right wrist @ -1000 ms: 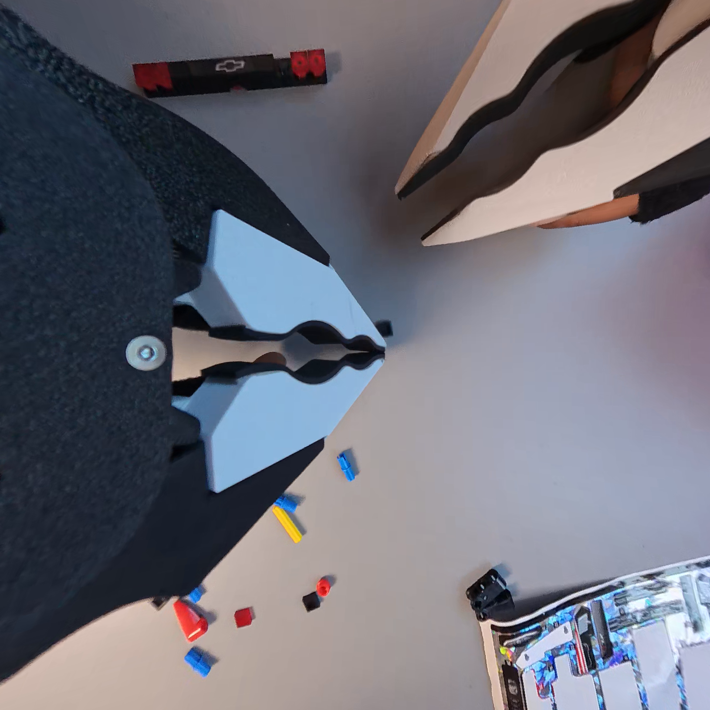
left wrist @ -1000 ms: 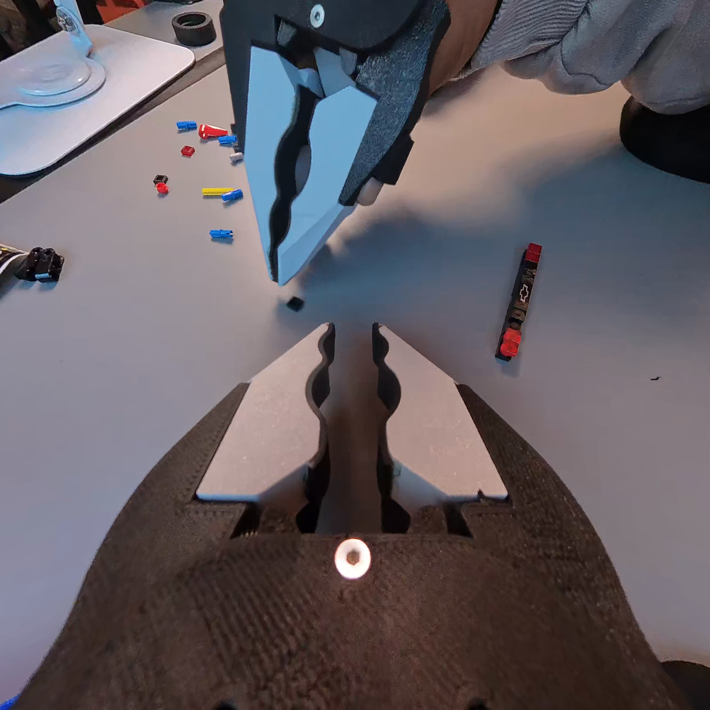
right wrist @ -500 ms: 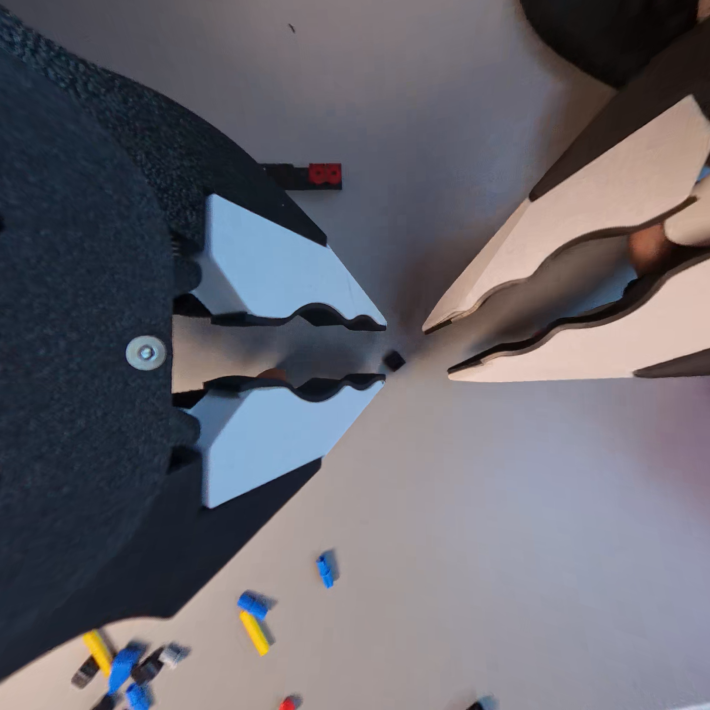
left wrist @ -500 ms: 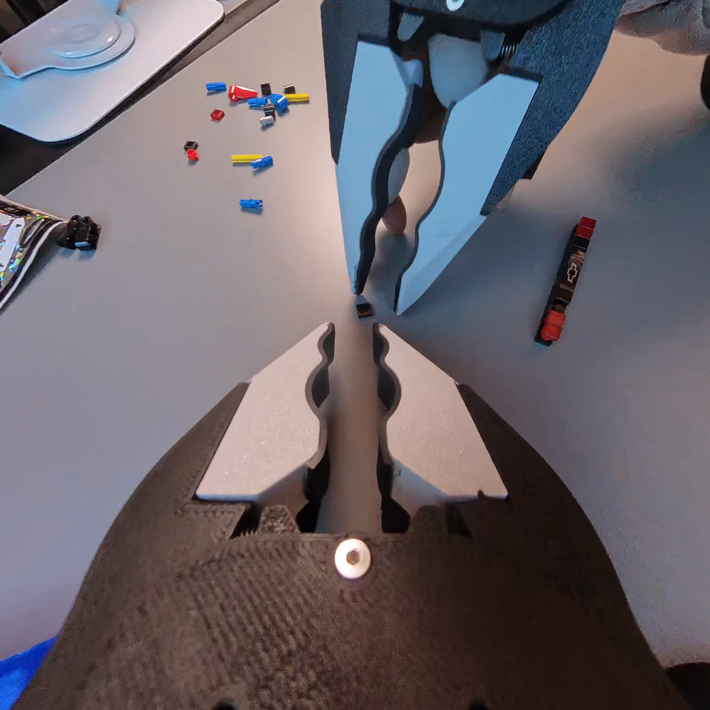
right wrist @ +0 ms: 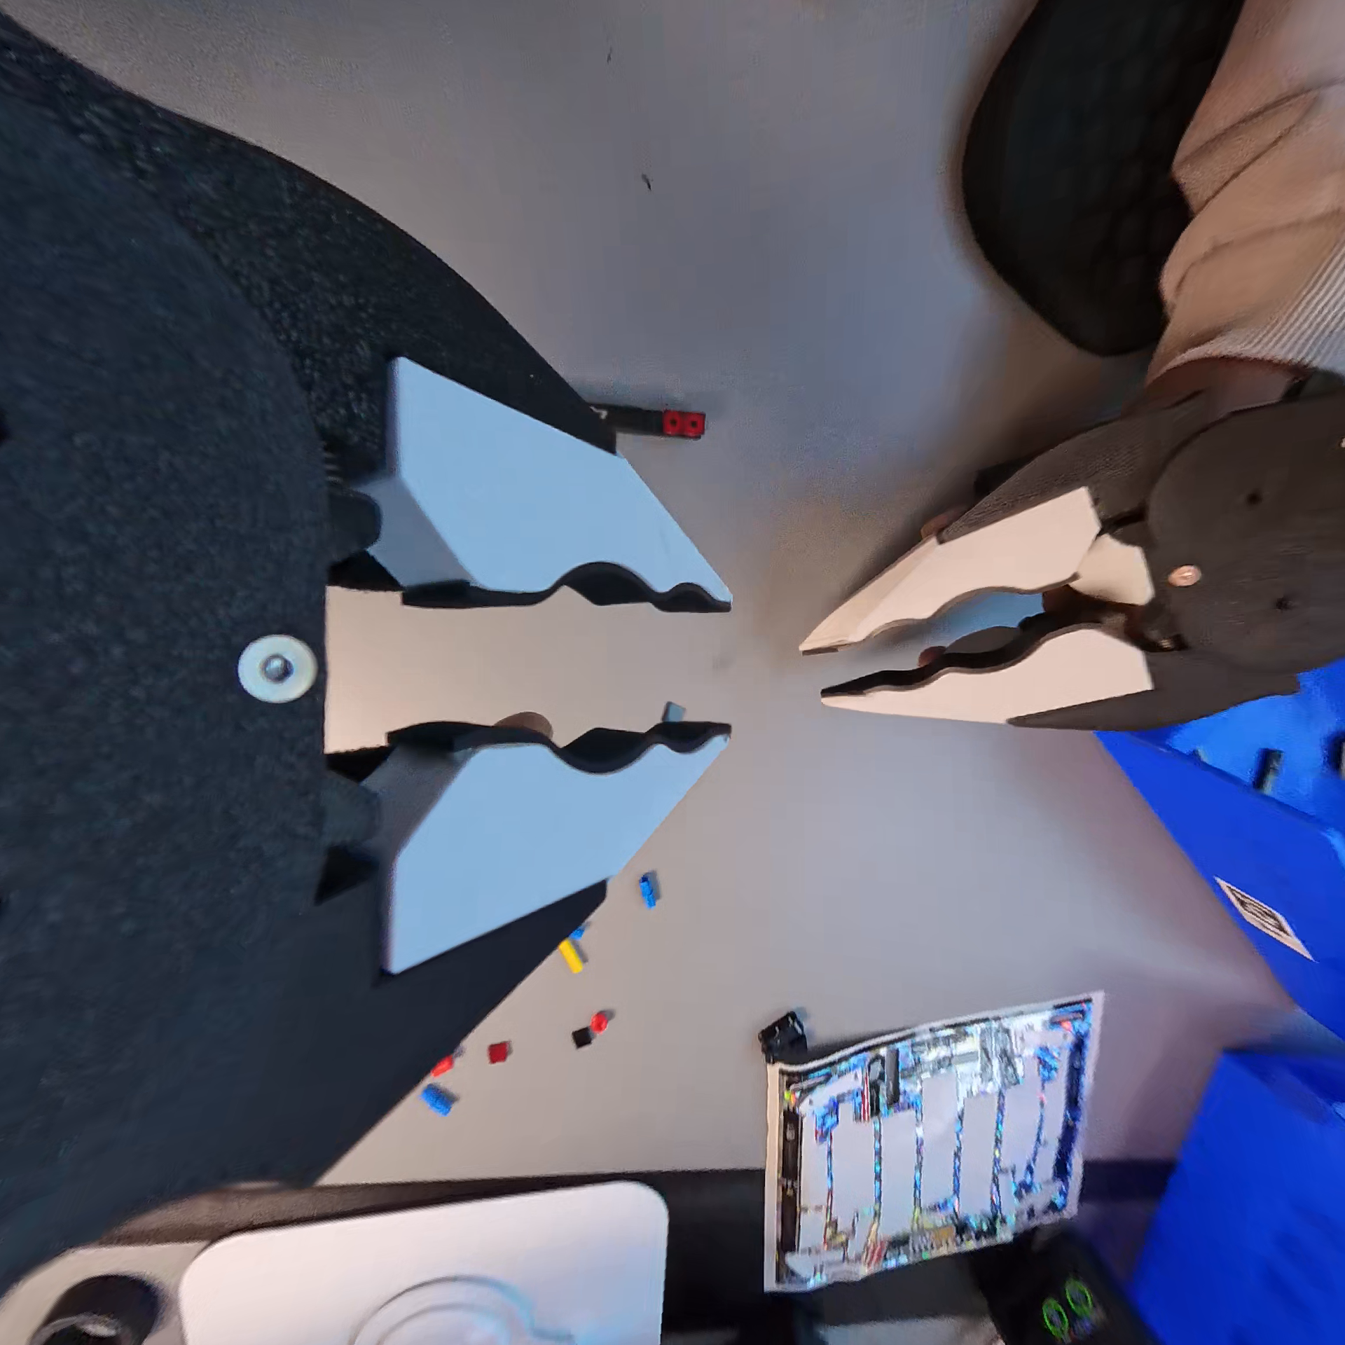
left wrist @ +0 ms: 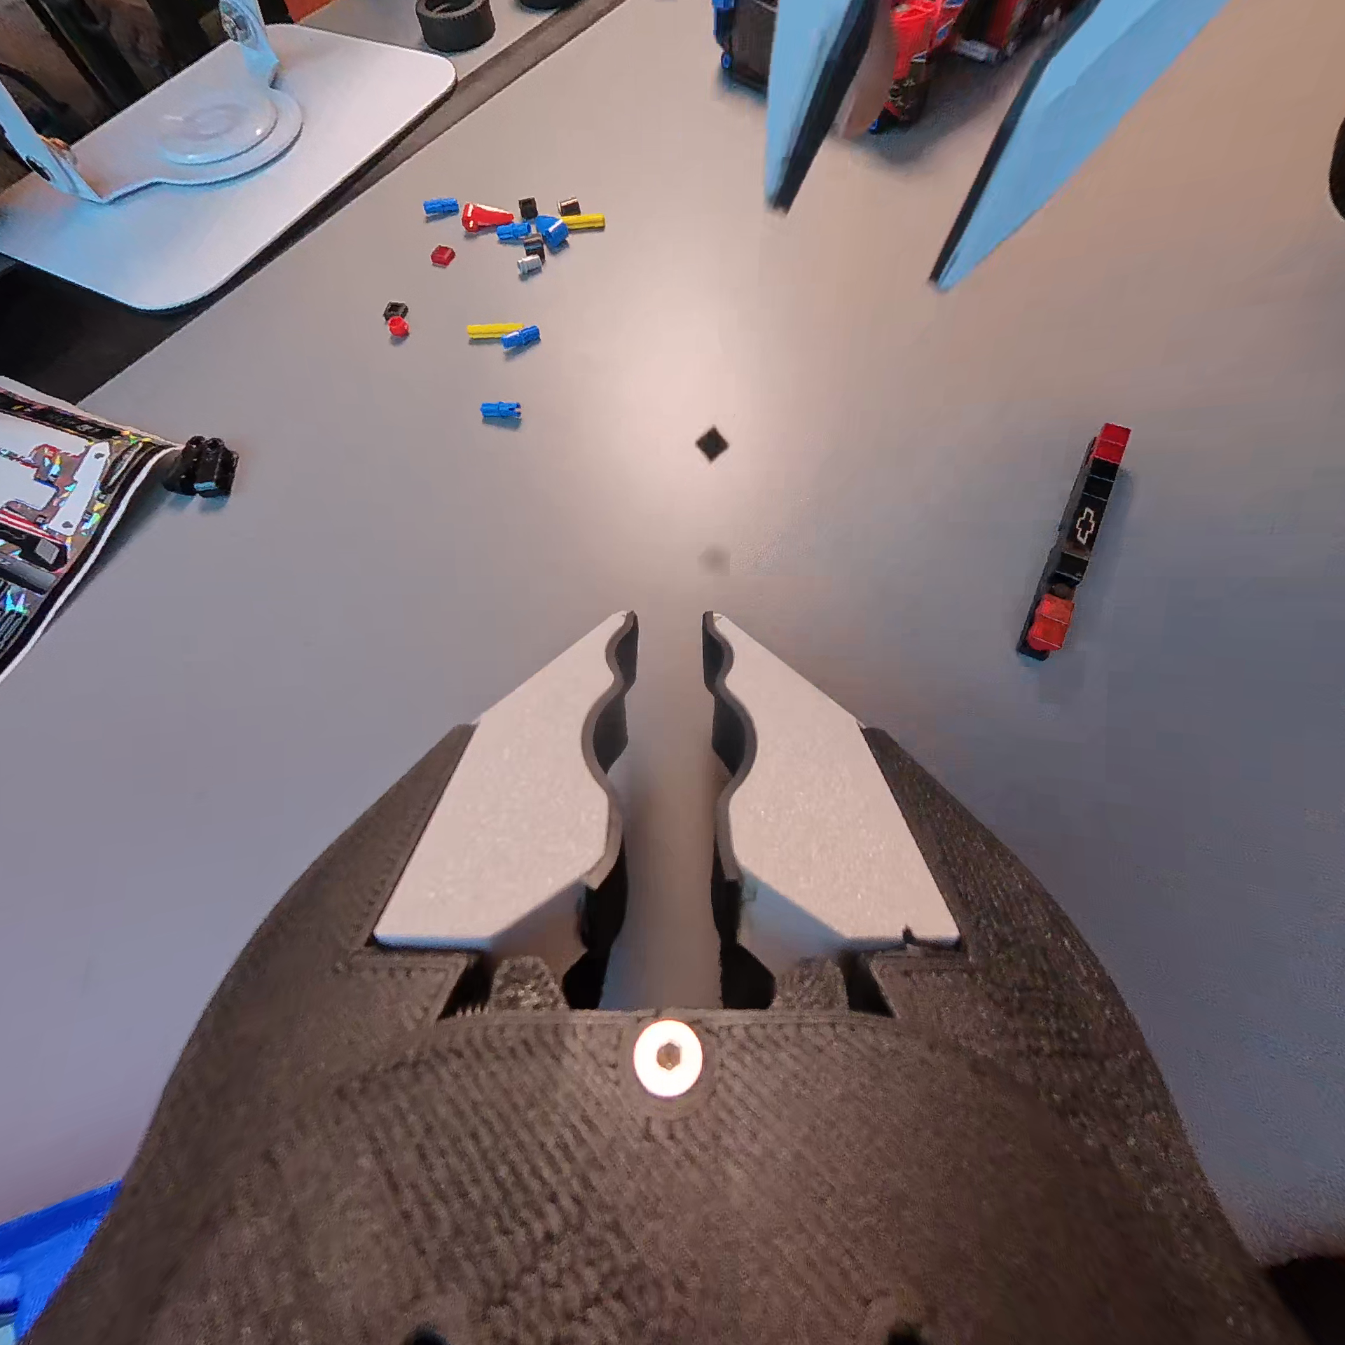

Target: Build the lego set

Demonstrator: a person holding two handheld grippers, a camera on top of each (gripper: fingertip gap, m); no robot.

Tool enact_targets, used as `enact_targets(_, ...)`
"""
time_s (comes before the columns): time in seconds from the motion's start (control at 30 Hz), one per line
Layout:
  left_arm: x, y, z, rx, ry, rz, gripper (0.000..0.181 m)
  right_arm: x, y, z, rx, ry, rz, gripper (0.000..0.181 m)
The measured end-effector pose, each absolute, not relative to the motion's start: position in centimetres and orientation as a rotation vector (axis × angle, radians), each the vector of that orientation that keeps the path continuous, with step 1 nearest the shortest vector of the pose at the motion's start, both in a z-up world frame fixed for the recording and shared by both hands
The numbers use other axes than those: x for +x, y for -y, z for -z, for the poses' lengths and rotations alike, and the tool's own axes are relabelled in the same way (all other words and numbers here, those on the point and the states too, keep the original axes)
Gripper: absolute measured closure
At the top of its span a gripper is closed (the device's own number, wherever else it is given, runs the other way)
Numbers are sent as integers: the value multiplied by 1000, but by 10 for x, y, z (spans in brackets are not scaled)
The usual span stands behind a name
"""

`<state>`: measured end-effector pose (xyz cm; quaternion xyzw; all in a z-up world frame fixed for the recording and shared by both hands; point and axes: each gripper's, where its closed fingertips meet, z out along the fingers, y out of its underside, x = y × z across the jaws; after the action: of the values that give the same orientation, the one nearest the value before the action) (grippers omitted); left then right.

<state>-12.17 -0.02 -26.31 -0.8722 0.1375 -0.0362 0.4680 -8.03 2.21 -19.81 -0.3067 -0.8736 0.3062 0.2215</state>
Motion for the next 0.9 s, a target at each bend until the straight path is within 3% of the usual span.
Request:
enact_targets(0.17,-117,0,267,-2149,-362,89,165,-52,-34,181,-910,2331,-889,159)
enact_targets(0.57,-114,0,271,-2147,-379,84,166,-21,-120,259,-1403,2185,-591,165)
enact_targets(0.9,-112,0,271,-2147,-397,88,166,-27,-129,284,-1456,2206,-639,166)
